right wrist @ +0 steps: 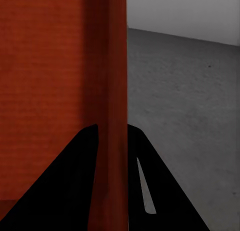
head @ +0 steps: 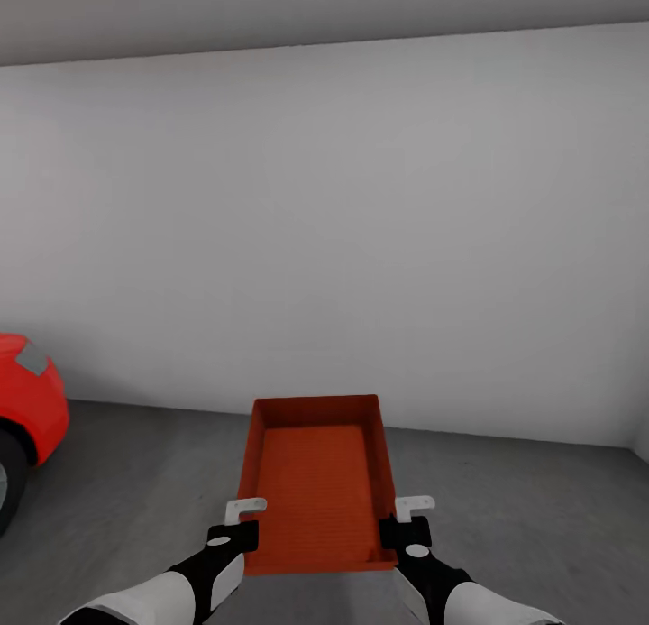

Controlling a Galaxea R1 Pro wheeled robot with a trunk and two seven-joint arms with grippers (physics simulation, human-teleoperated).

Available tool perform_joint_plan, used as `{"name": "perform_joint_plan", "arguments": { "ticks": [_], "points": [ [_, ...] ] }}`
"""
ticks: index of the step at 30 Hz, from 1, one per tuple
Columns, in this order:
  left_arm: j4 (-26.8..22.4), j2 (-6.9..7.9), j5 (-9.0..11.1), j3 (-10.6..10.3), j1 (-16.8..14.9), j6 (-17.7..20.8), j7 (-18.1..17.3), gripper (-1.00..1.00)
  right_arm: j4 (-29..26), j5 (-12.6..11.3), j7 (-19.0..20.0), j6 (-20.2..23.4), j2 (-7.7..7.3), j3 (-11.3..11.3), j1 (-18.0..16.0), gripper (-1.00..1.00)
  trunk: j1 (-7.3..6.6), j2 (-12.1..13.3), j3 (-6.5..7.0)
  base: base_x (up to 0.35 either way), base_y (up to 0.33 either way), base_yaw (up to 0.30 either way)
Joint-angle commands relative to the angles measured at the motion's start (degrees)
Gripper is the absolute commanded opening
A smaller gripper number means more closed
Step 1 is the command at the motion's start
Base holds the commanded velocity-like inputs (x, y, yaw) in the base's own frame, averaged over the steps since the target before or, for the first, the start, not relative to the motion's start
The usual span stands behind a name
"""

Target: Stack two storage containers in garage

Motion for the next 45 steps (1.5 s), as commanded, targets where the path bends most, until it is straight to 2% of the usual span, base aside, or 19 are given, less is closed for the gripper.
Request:
{"name": "perform_joint_plan", "arguments": {
  "ticks": [1, 29, 45],
  "points": [
    [-0.08, 0.42, -0.14, 1.67, -0.04, -3.12, 0.56, -1.00, 0.11, -2.88, 1.19, 0.04, 0.04, -3.79, -0.09, -1.00, 0.04, -0.05, -0.08, 0.305, 0.197, -0.013],
    [-0.08, 0.42, -0.23, 1.67, -0.04, -3.18, 0.56, -1.00, 0.11, -2.90, 1.16, 0.08, 0.04, -3.80, -0.08, -1.00, 0.04, -0.05, -0.08, 0.307, 0.160, -0.001],
    [-0.08, 0.40, -0.23, 1.67, -0.04, -3.18, 0.56, -1.00, 0.11, -2.90, 1.12, 0.10, 0.04, -3.80, -0.08, -1.00, 0.04, -0.05, -0.08, 0.318, 0.086, 0.000]
  ]
}}
